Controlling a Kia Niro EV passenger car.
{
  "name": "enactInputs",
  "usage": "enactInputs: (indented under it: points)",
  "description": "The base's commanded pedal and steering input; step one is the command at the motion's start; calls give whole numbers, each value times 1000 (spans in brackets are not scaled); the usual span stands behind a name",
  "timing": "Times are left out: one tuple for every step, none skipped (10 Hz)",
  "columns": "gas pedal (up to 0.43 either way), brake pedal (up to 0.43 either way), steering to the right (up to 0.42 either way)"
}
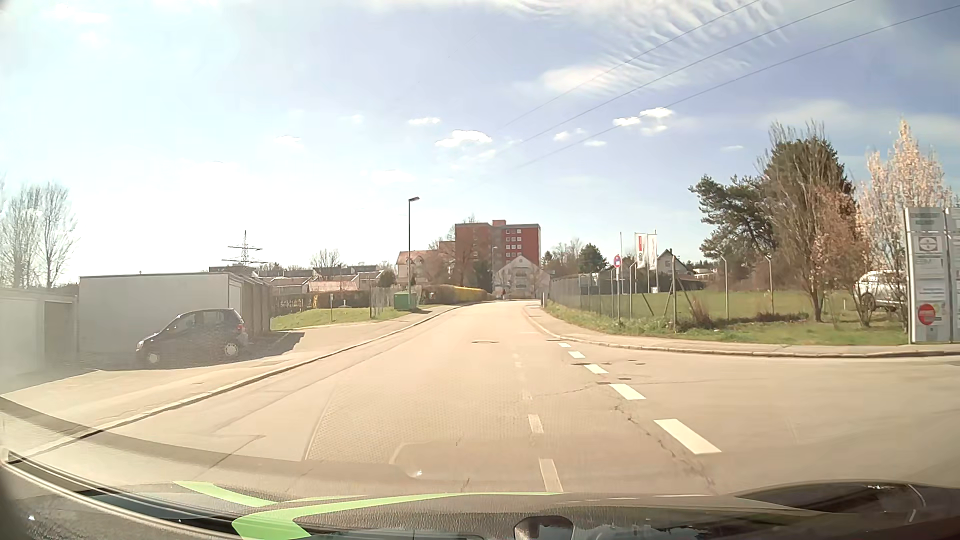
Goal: Follow the waypoints while adhering to traffic rules and regulations
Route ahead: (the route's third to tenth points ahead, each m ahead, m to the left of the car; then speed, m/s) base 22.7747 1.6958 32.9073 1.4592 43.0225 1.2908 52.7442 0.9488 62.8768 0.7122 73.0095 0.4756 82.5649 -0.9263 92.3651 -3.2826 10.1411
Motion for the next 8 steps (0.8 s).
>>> enactInputs:
  points:
    - [118,0,3]
    - [118,0,2]
    - [118,0,2]
    - [118,0,2]
    - [118,0,2]
    - [130,0,-2]
    - [130,0,-7]
    - [130,0,-7]
